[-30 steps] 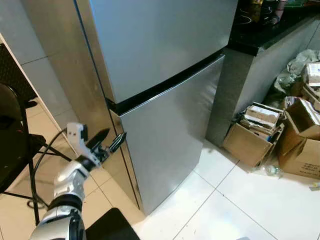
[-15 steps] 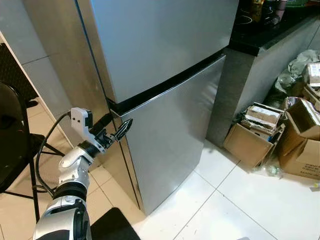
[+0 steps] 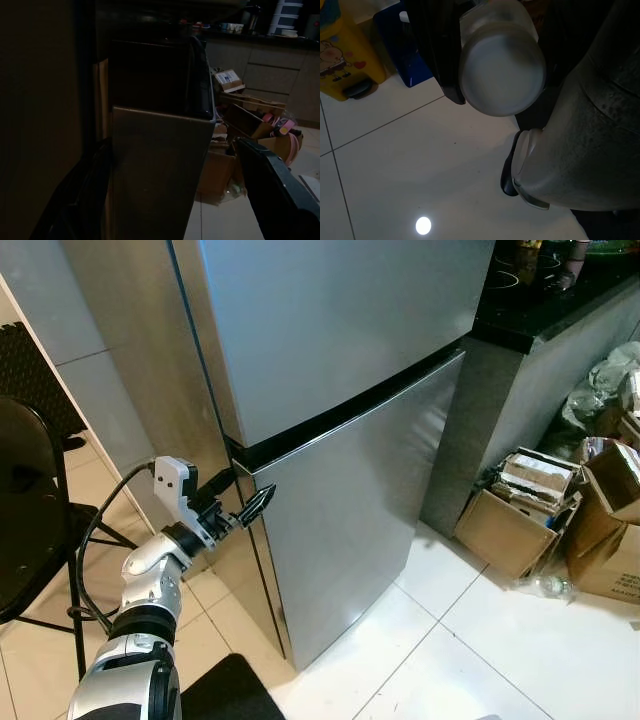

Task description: Restocking fridge

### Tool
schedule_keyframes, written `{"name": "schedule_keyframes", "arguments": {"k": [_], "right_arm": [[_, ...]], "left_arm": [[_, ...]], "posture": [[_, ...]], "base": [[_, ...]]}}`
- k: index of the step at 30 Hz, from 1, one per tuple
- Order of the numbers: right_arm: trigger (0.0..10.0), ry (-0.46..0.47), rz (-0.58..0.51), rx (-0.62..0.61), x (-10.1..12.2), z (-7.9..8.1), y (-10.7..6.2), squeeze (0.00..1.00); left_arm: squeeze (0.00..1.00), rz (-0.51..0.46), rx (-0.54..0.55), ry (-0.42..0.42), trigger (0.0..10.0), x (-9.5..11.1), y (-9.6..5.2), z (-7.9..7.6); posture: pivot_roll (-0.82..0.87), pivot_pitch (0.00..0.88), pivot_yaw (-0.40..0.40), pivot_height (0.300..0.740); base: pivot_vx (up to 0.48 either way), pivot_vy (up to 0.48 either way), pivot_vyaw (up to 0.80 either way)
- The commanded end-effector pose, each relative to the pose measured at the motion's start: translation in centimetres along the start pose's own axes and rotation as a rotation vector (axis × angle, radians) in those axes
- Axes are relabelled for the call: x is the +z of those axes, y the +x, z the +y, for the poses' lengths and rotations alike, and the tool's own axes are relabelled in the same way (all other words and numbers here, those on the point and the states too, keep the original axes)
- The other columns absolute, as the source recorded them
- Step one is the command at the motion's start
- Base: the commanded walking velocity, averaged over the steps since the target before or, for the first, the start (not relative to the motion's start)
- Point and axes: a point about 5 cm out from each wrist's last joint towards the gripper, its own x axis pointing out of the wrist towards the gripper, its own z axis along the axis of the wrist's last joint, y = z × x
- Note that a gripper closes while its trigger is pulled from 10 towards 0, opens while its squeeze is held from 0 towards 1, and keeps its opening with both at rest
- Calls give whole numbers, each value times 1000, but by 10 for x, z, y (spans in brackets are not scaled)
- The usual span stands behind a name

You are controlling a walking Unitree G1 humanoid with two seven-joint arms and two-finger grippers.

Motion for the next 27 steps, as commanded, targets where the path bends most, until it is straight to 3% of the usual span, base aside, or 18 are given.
{"name": "schedule_keyframes", "arguments": {"k": [1, 8, 17, 20, 23, 27], "right_arm": [[10000, 8, 0, 1, -1, 1, 0, 0], [10000, 10, -2, 1, 0, 0, 0, 0], [10000, 17, -1, 1, -1, 1, 0, 0], [10000, 18, 1, 3, -2, 1, 0, 0], [10000, 18, 3, 4, -2, 2, 0, 0], [10000, 18, 5, 4, -3, 1, 0, 0]], "left_arm": [[0, 111, -205, -81, 10000, -33, 11, -35], [0, 80, -285, -112, 10000, -36, 25, -53], [0, 78, -337, -143, 10000, -39, 29, -62], [0, 100, -463, -243, 10000, -50, 24, -83], [0, 239, -674, -363, 10000, -81, 4, -120], [0, 321, -777, -452, 10000, -96, -13, -140]], "posture": [[32, 0, 0, 738], [26, 0, 1, 738], [26, 0, 3, 738], [30, 0, 4, 738], [30, 0, 4, 738], [29, 0, 4, 738]], "base": [[0, 0, 0], [0, 0, 0], [0, 0, 0], [0, 0, 0], [0, 0, 0], [0, 0, 0]]}}
